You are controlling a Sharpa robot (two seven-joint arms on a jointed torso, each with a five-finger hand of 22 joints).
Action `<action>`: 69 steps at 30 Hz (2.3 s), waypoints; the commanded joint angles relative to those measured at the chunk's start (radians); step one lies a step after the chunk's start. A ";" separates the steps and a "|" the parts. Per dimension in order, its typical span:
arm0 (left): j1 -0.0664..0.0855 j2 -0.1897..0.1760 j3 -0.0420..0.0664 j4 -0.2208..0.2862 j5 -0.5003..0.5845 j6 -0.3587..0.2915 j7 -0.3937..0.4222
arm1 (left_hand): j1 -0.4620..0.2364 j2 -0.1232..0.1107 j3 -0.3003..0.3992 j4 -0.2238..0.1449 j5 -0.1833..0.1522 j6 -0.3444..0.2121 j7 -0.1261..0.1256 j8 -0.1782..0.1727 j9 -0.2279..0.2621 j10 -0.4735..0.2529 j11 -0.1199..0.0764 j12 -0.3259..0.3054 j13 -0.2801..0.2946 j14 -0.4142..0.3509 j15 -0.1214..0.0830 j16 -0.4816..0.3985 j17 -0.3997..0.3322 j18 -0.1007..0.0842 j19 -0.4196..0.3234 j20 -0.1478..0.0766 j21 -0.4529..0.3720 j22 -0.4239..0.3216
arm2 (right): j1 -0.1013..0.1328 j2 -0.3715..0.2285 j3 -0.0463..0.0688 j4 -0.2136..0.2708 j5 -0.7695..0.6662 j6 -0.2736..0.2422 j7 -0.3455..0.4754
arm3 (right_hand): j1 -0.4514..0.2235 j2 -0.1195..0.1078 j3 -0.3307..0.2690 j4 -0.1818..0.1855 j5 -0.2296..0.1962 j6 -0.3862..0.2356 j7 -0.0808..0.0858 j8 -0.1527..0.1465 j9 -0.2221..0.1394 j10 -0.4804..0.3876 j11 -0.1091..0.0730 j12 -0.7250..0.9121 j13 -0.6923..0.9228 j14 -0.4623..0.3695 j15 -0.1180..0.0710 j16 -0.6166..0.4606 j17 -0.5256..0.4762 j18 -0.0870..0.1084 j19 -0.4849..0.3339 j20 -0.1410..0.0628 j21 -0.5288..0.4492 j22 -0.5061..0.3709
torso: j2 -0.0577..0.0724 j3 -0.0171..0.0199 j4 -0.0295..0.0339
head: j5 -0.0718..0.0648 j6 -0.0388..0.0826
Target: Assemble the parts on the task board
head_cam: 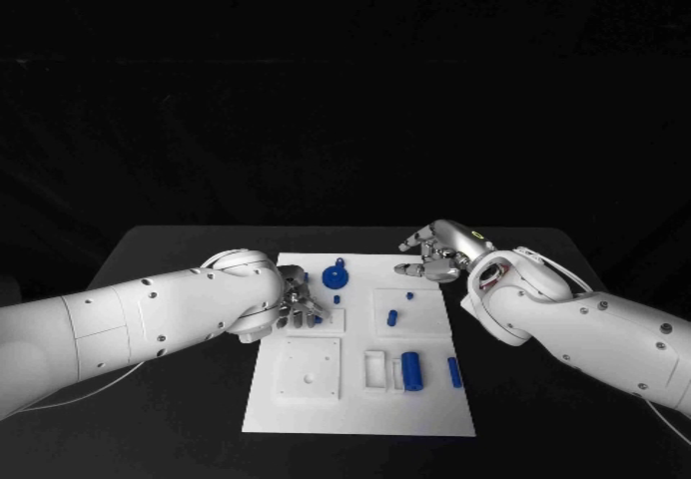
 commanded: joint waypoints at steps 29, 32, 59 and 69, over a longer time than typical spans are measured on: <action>0.040 -0.079 0.022 0.034 0.181 -0.030 0.003 | 0.014 -0.237 0.078 0.247 -0.110 -0.175 0.072 -0.098 -0.241 0.053 0.023 -0.092 -0.037 -0.032 -0.005 -0.081 -0.083 -0.015 -0.005 -0.014 -0.054 0.012 | -0.004 -0.001 0.004 -0.020 0.008 -0.026 0.010 | -0.012 -0.002 -0.008 0.007 0.012 -0.005 0.002 -0.004 -0.001 -0.003 0.001 -0.003 -0.002 0.005 -0.003 -0.004 0.000 0.020 0.049 0.001 -0.005 0.097 | 0.000 -0.0023 0.0014 | 0.006 0.023; 0.055 -0.090 0.036 0.023 0.205 -0.020 0.004 | 0.023 -0.233 0.077 0.241 -0.111 -0.234 0.091 -0.090 -0.321 0.052 0.033 -0.102 -0.036 -0.037 -0.001 -0.085 -0.090 -0.015 -0.004 -0.012 -0.063 0.012 | -0.004 -0.001 0.005 -0.023 0.010 -0.027 0.011 | -0.011 -0.003 -0.009 0.007 0.013 -0.013 0.004 -0.004 -0.001 -0.003 0.002 -0.003 -0.002 0.005 -0.002 -0.004 0.000 0.020 0.049 0.001 -0.006 0.097 | 0.000 -0.0022 0.0010 | 0.010 0.028; 0.090 0.111 0.052 -0.378 0.144 0.176 0.047 | 0.001 -0.199 0.045 0.210 -0.114 -0.480 0.147 0.086 -0.694 0.042 0.063 -0.294 -0.039 -0.064 0.027 -0.113 -0.111 -0.007 0.009 0.010 -0.145 0.017 | -0.004 0.007 0.020 -0.037 0.032 -0.036 0.019 | -0.013 -0.004 -0.015 0.011 0.016 -0.041 0.008 -0.004 -0.001 -0.002 0.004 -0.002 -0.002 0.005 0.000 -0.003 0.000 0.022 0.050 0.003 -0.006 0.097 | 0.020 -0.0030 -0.0105 | 0.015 0.044; 0.071 0.165 0.052 -0.463 0.112 0.222 0.055 | -0.008 -0.154 0.028 0.164 -0.113 -0.465 0.145 0.075 -0.698 0.041 0.064 -0.290 -0.030 -0.067 0.027 -0.109 -0.109 -0.007 0.006 0.012 -0.144 0.018 | -0.004 0.007 0.028 -0.029 0.033 -0.037 0.016 | -0.012 -0.003 -0.015 0.014 0.041 -0.042 0.008 -0.004 -0.001 -0.003 0.004 -0.002 -0.002 0.005 0.000 -0.003 0.000 0.022 0.050 0.004 -0.007 0.097 | 0.032 -0.0022 -0.0168 | 0.017 0.051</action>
